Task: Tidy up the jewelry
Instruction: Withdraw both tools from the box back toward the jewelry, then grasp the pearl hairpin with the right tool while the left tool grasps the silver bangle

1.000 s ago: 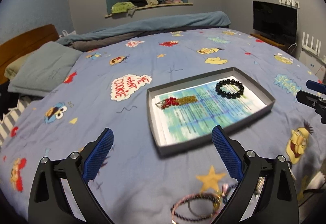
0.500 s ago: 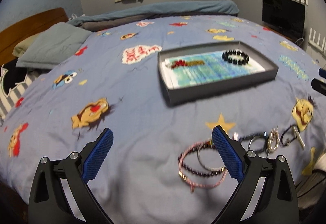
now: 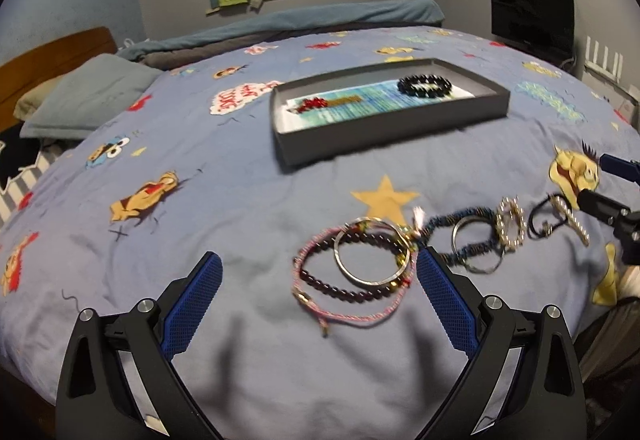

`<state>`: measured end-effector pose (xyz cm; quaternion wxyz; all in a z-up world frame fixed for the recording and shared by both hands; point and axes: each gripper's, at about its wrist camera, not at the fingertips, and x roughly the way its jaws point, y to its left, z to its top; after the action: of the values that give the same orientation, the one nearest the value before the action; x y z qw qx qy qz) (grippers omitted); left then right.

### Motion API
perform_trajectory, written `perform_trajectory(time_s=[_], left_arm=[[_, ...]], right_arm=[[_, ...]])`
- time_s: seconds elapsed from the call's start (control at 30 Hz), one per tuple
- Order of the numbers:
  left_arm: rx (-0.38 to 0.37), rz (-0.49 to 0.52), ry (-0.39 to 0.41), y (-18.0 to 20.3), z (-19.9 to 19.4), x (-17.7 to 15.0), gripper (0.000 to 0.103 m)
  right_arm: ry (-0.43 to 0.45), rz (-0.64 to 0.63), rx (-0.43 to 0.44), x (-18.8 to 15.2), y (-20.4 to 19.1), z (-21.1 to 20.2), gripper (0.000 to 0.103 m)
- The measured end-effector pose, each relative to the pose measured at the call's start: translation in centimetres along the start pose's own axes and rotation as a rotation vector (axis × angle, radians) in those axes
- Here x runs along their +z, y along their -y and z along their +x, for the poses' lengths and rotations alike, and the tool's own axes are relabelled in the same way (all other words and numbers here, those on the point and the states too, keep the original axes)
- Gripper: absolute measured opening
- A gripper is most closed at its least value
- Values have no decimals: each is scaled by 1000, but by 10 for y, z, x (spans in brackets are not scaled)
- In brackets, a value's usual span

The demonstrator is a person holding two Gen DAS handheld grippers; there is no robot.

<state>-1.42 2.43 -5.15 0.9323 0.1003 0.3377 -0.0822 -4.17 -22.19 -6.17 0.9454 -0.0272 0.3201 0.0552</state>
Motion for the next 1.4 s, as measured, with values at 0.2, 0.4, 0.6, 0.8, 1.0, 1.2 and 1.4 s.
perform_trajectory(time_s=[0.2, 0.4, 0.6, 0.8, 1.0, 1.2, 1.4], left_arm=[[-26, -4, 0, 7, 4, -8, 97], [-24, -15, 8, 4, 4, -11, 97], [-16, -68, 5, -8, 6, -12, 97], [-49, -78, 28, -10, 3, -7, 94], [-128, -40, 15, 4, 11, 1, 88], [-140, -1, -36, 16, 29, 2, 75], [-171, -53, -74, 7, 39, 1, 73]], right_arm=[[-25, 5, 16, -16, -10, 9, 71], [-11, -38, 39, -21, -23, 6, 47], [-14, -77, 65, -26, -33, 5, 22], [11, -70, 72, -26, -33, 2, 8], [45, -51, 75, -22, -28, -3, 8], [41, -38, 81, -20, -25, -1, 8], [42, -35, 86, -20, -24, -1, 8]])
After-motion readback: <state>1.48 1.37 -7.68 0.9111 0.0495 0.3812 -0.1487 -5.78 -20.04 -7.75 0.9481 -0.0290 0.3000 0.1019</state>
